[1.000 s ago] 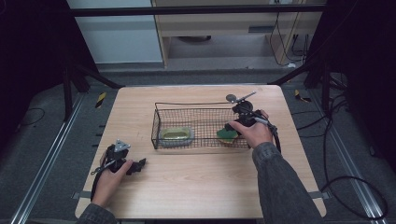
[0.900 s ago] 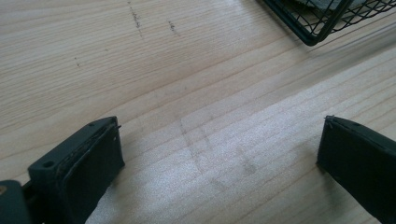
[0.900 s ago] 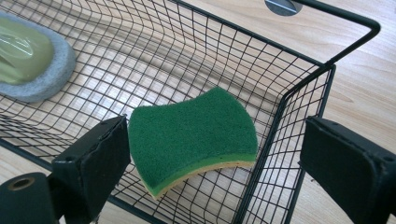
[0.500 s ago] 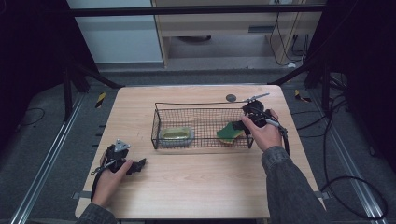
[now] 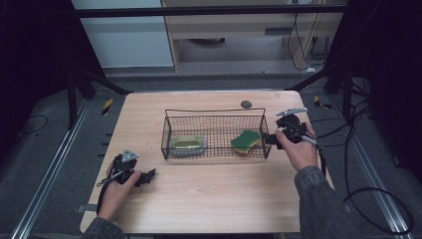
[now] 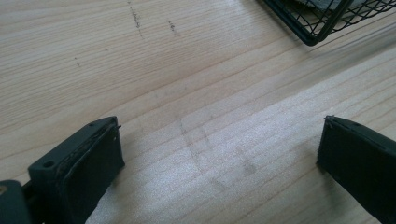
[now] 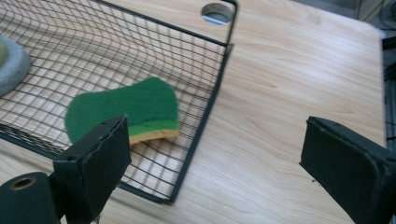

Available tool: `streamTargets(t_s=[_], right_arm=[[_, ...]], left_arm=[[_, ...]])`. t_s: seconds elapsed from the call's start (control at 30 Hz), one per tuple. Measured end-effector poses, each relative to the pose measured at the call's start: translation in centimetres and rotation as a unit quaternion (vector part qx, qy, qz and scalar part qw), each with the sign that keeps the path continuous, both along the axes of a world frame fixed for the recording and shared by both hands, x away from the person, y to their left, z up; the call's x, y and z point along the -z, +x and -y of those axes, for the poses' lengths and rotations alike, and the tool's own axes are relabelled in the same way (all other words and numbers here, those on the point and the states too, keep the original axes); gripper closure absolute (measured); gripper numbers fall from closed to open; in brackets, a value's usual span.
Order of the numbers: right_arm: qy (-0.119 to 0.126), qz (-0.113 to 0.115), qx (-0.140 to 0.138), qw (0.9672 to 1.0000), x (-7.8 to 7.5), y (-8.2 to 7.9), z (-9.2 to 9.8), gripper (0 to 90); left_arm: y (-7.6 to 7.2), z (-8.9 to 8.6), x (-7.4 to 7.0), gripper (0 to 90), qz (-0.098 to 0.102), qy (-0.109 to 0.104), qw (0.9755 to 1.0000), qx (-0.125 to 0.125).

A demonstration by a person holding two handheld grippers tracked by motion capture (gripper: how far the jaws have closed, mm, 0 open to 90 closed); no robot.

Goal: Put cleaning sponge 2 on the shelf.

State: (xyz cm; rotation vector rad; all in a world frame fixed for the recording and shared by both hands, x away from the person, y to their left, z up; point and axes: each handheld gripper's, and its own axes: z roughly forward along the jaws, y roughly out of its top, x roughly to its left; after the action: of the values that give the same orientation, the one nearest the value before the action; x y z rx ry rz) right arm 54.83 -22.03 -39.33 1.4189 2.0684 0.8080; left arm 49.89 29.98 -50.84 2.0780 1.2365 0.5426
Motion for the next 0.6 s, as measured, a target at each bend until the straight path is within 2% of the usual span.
streamTargets(t_s=[0.17, 0.3, 0.37, 0.6], right_arm=[[0.005, 0.023, 0.009, 0.9997, 0.3, -1.4, 1.7, 9.5], [-0.008, 0.042, 0.016, 0.999, 1.2, -2.5, 3.1, 10.5], [-0.009, 0.044, 0.019, 0.9988, 1.7, -2.9, 3.7, 10.7], [-0.005, 0.031, 0.03, 0.999, 4.3, -3.8, 5.7, 10.9]], left_arm=[[0.0, 0.0, 0.0, 0.0, 0.0, 0.001, 1.0, 0.001], [0.0, 0.0, 0.0, 0.0, 0.0, 0.0, 1.0, 0.0], [0.0, 0.0, 0.0, 0.0, -0.001, 0.001, 1.0, 0.001], [0.0, 0.0, 0.0, 0.0, 0.0, 0.001, 1.0, 0.001]])
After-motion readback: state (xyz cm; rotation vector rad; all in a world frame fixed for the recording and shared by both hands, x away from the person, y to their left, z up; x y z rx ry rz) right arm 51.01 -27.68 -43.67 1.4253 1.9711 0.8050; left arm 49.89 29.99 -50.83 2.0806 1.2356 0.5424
